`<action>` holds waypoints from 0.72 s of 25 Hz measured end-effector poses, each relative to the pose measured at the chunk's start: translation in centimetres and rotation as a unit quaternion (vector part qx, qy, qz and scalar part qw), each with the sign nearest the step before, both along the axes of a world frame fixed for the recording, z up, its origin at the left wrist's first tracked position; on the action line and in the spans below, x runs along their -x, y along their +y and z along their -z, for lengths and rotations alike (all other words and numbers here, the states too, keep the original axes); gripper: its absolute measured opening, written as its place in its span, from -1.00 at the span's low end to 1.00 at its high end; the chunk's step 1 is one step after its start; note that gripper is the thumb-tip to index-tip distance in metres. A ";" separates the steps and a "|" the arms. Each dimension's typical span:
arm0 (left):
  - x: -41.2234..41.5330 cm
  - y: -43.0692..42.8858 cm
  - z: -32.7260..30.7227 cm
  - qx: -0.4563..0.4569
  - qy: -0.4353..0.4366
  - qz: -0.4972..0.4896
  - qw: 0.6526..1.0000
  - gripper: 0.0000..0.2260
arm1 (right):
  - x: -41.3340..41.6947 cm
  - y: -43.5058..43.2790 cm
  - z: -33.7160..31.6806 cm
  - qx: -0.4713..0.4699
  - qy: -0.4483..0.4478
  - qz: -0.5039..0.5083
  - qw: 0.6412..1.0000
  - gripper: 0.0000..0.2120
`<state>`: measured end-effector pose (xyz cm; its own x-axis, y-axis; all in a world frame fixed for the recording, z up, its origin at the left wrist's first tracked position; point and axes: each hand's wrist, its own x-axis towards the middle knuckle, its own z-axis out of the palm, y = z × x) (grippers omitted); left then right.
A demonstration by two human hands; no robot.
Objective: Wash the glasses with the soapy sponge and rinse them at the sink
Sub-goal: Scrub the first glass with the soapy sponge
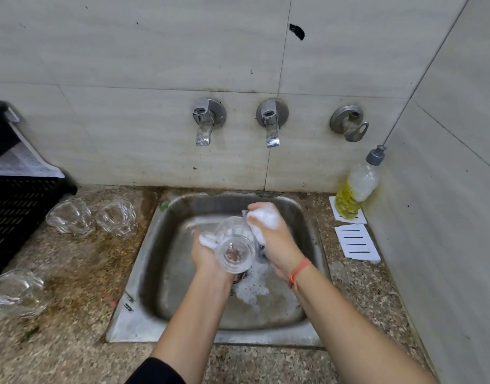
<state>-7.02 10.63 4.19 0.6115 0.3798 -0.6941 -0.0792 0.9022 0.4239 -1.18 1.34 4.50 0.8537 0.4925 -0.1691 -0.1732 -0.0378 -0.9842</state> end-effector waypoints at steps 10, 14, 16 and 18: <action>-0.6 1.8 1.3 -0.064 -0.006 0.165 0.984 -0.71 | -0.4 0.7 -0.5 0.036 0.001 -0.066 0.997 -0.84; -0.3 1.3 2.4 0.062 -0.031 0.123 0.990 -0.68 | -0.1 0.1 0.6 -0.010 0.117 0.012 0.993 -0.81; -0.2 0.9 2.9 0.026 -0.029 0.108 0.993 -0.75 | -0.8 0.0 0.3 0.042 0.092 -0.020 0.995 -0.77; -0.5 1.6 3.1 0.013 -0.022 0.077 0.997 -0.84 | -0.8 -0.2 0.6 0.009 0.083 -0.093 0.992 -0.71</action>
<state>-6.53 12.20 1.10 0.6908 0.2624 -0.6738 0.0425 0.9155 0.4001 -0.35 1.17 3.89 0.7079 0.6344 -0.3105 -0.3213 -0.1023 -0.9414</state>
